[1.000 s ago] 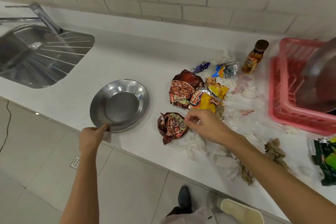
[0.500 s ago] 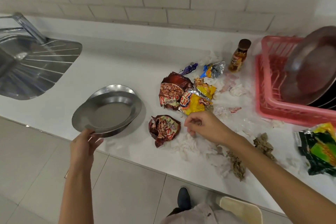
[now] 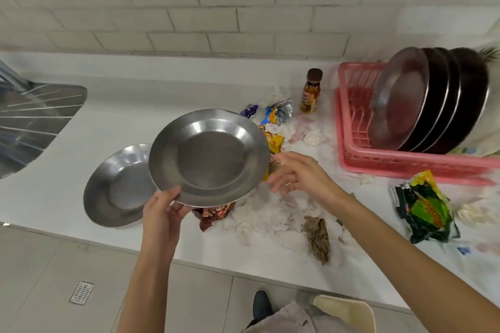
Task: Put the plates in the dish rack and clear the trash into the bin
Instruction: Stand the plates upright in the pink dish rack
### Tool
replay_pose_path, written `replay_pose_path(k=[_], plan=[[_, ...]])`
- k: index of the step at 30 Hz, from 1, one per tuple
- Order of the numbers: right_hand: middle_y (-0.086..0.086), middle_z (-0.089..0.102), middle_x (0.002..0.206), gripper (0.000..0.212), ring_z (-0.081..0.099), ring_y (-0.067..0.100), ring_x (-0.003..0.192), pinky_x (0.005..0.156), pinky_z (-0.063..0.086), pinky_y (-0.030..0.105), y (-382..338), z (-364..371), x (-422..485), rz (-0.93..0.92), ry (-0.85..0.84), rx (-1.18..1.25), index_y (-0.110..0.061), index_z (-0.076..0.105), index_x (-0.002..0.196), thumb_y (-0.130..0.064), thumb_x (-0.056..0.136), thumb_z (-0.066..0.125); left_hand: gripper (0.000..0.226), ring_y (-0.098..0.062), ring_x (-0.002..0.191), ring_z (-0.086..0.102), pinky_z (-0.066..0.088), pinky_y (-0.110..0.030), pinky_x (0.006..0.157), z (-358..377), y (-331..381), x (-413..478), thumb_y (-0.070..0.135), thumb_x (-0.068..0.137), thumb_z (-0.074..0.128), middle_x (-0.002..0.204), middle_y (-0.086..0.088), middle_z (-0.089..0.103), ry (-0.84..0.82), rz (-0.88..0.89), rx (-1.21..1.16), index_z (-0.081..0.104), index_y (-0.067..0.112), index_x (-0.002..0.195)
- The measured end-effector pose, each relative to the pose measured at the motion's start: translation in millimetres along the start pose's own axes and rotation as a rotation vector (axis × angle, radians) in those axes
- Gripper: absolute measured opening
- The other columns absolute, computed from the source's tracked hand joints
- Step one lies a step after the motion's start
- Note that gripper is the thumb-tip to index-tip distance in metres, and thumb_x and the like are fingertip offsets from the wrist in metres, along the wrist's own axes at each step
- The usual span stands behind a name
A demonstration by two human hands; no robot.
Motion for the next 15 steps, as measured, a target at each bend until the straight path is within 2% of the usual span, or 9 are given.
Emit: replay_pose_path(k=[3,5,6,8,11,13,15], plan=[[0.016,0.072,0.089,0.028,0.068,0.029,0.073,0.067,0.053,0.040,-4,-28,-12,-0.007,0.064,0.038,-0.008,0.061,0.114,-0.030,0.101,0.050,0.023,-0.020,0.072,0.065,0.055,-0.029,0.062,44,-14,-8,0.006,0.091,0.051,0.087,-0.009,0.067,-0.162,-0.031,0.012,0.057,0.001,0.112],[0.012,0.073,0.101,0.025,0.071,0.028,0.085,0.073,0.057,0.043,-9,-48,-21,-0.045,0.122,0.017,-0.012,0.060,0.120,-0.022,0.098,0.055,0.032,-0.024,0.074,0.058,0.049,-0.031,0.063,68,-24,-13,0.014,0.084,0.059,0.089,-0.013,0.061,-0.247,-0.062,0.021,0.056,0.005,0.115],[0.011,0.072,0.106,0.028,0.072,0.027,0.089,0.074,0.059,0.042,-13,-59,-27,-0.066,0.163,0.005,-0.014,0.058,0.124,-0.015,0.096,0.057,0.037,-0.027,0.079,0.054,0.046,-0.034,0.065,78,-31,-13,0.016,0.082,0.061,0.096,-0.015,0.057,-0.272,-0.086,0.037,0.055,0.006,0.116],[0.007,0.071,0.106,0.035,0.072,0.020,0.088,0.065,0.059,0.033,-22,-80,-39,-0.113,0.249,-0.014,-0.017,0.055,0.126,-0.005,0.093,0.058,0.040,-0.030,0.089,0.060,0.052,-0.039,0.072,98,-41,-14,0.012,0.084,0.061,0.107,-0.016,0.060,-0.300,-0.104,0.080,0.054,0.008,0.123],[-0.003,0.070,0.099,0.036,0.071,0.012,0.081,0.058,0.054,0.024,-42,-111,-58,-0.181,0.338,-0.052,-0.028,0.055,0.114,0.000,0.093,0.056,0.057,-0.028,0.101,0.069,0.056,-0.047,0.080,134,-47,-17,0.022,0.075,0.069,0.119,-0.007,0.068,-0.379,-0.072,0.203,0.056,0.021,0.130],[0.000,0.068,0.102,0.031,0.069,0.018,0.089,0.062,0.056,0.028,-57,-136,-72,-0.212,0.413,-0.122,-0.025,0.054,0.115,-0.004,0.092,0.057,0.058,-0.023,0.103,0.069,0.058,-0.042,0.076,163,-47,-22,0.025,0.078,0.069,0.119,-0.001,0.068,-0.467,-0.038,0.276,0.053,0.026,0.134],[0.001,0.068,0.105,0.032,0.068,0.021,0.096,0.074,0.059,0.041,-77,-158,-89,-0.265,0.498,-0.248,-0.025,0.055,0.118,-0.017,0.088,0.060,0.050,-0.018,0.101,0.069,0.060,-0.034,0.071,189,-49,-26,0.024,0.085,0.066,0.117,0.001,0.068,-0.505,-0.022,0.334,0.053,0.026,0.133]])
Point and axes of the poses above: each hand's wrist, its own x-axis towards the middle knuckle, its own z-axis out of the palm, y = z × x, the point moved 10 cm from there along x, towards the middle knuckle
